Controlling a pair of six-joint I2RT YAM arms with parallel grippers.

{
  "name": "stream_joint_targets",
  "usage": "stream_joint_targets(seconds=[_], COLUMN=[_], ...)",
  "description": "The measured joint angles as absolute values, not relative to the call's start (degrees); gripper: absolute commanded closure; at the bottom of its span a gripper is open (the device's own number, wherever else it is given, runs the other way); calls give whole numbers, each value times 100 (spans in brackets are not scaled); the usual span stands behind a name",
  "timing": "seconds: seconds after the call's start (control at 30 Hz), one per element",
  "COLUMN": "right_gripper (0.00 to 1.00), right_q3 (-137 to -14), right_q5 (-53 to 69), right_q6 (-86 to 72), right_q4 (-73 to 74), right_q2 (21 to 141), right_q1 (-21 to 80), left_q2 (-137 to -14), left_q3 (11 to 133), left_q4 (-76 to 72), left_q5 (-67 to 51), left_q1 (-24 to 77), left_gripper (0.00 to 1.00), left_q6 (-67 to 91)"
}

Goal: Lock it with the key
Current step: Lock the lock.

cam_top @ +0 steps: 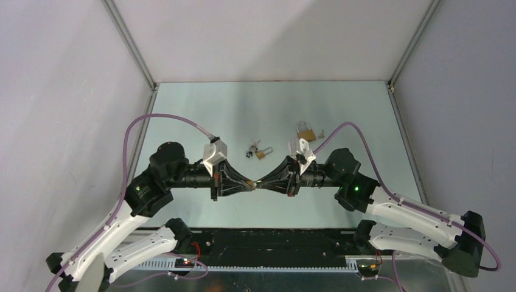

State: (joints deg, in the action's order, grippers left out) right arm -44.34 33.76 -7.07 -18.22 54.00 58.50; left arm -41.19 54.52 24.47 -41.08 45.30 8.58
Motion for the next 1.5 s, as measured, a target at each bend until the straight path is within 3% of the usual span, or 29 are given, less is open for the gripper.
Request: stream_joint_targets(seconds=[0.77, 1.5], right_gripper=[100, 100], right_q3=[-4287, -4226], right_q5=[3153, 2974], right_q6=[-1610, -2469], right_q4=[-3459, -6298], right_q2=[6208, 6681], right_q1=[5961, 5885], left_q2=[-3500, -3701], left_q3=[5186, 5223], left_q4=[2281, 447], left_q5=[-3186, -3433], left_q1=[4495, 4523], left_gripper=[100, 100], left_q6=[1441, 1804])
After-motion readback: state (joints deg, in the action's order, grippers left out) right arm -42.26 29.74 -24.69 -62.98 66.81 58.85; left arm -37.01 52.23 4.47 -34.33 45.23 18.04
